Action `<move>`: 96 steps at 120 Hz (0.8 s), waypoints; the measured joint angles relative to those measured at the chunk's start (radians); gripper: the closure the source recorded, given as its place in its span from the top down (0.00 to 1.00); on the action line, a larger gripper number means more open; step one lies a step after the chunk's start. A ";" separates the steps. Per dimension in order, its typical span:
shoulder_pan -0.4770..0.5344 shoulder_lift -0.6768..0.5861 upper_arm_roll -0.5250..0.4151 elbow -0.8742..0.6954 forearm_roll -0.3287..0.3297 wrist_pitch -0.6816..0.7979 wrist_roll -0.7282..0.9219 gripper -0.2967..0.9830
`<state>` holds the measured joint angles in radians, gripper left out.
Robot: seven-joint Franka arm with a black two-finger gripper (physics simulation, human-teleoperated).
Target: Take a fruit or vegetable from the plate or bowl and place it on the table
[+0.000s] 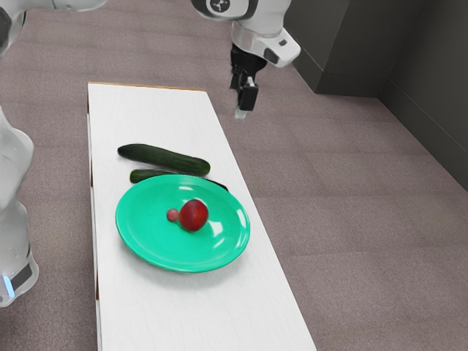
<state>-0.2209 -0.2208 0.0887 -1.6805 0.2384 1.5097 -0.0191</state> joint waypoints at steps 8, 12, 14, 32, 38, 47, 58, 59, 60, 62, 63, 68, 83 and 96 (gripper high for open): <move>0.003 0.002 0.000 0.000 0.009 0.011 0.005 0.77; 0.003 0.003 0.000 -0.001 0.010 0.016 0.005 0.77; 0.003 0.004 0.001 -0.004 0.008 0.018 0.005 0.77; 0.004 0.074 0.004 -0.052 -0.081 0.046 -0.009 0.77; -0.003 0.079 0.004 -0.129 -0.127 0.073 -0.014 0.77; -0.017 0.073 0.005 -0.212 -0.190 0.117 -0.022 0.77; -0.035 0.034 0.008 -0.299 -0.244 0.162 -0.034 0.77; -0.036 0.030 0.008 -0.307 -0.248 0.166 -0.035 0.77; -0.036 0.026 0.008 -0.314 -0.253 0.169 -0.037 0.77; -0.037 0.018 0.008 -0.329 -0.261 0.176 -0.039 0.77; -0.038 0.013 0.009 -0.338 -0.265 0.179 -0.040 0.77; -0.041 -0.016 0.008 -0.385 -0.281 0.197 -0.047 0.77; -0.047 -0.071 0.008 -0.487 -0.317 0.247 -0.067 0.77; -0.064 -0.093 0.008 -0.525 -0.330 0.275 -0.083 0.77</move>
<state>-0.2852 -0.3142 0.0966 -2.2060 -0.0915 1.7849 -0.1020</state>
